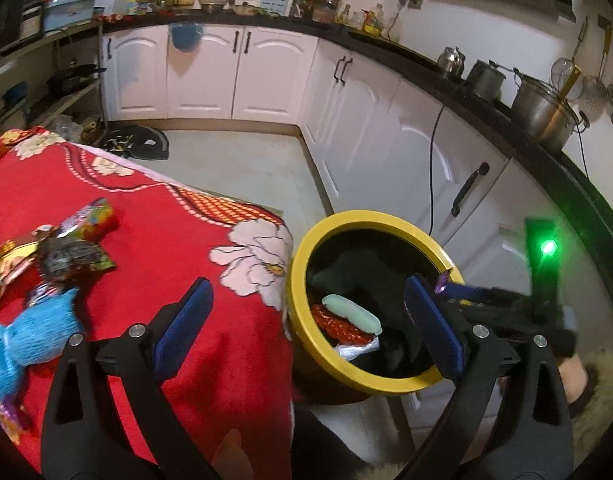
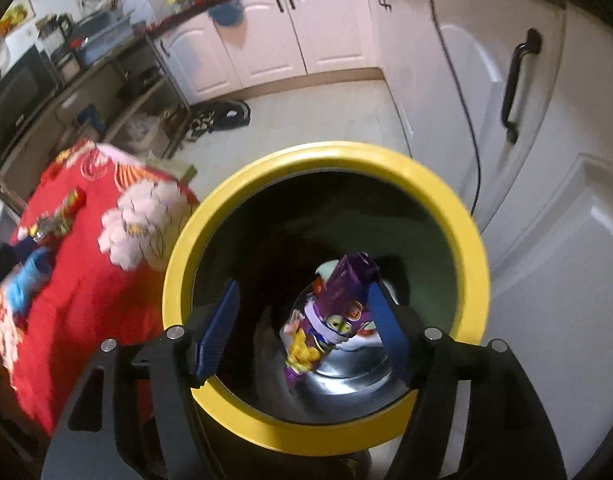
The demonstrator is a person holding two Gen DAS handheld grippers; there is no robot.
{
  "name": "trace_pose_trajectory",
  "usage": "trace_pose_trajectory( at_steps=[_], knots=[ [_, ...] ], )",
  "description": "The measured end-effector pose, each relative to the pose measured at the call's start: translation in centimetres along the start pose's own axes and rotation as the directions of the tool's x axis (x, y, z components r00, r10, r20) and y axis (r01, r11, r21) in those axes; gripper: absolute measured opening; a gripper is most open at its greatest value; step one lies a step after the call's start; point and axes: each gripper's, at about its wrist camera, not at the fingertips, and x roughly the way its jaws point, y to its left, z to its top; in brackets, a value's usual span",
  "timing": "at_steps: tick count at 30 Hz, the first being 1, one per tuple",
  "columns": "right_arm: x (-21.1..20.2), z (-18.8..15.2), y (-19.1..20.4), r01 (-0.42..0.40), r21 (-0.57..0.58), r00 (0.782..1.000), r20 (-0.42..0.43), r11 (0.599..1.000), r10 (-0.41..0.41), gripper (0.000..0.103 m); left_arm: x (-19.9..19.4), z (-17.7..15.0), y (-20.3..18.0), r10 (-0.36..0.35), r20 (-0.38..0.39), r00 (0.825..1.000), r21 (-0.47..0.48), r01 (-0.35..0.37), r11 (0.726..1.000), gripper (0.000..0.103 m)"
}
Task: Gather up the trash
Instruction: 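Open the right tool to drop the purple wrapper into the bin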
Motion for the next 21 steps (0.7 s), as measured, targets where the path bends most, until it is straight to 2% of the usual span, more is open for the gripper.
trace_pose_trajectory(
  at_steps=[5, 8, 15, 21],
  knots=[
    [0.8, -0.9, 2.3, 0.016, -0.057, 0.999, -0.030, 0.998, -0.017, 0.066, -2.5, -0.4, 1.8, 0.025, 0.031, 0.999, -0.020, -0.024, 1.000, 0.088],
    [0.6, -1.0, 3.4, 0.024, -0.084, 0.999, -0.039, 0.996, -0.027, 0.070, -4.2, -0.7, 3.4, 0.055, 0.050, 0.997, -0.040, -0.053, 0.998, 0.091],
    [-1.2, -0.3, 6.7, -0.005, -0.129, 1.000, 0.009, 0.992, 0.006, 0.071, -8.0, -1.6, 7.4, 0.122, 0.087, 0.989, -0.101, -0.113, 0.988, 0.091],
    [-3.7, 0.4, 11.2, -0.053, -0.196, 0.996, 0.064, 0.979, 0.067, 0.074, -11.0, -2.8, 11.1, 0.186, 0.108, 0.976, -0.162, -0.168, 0.972, 0.092]
  ],
)
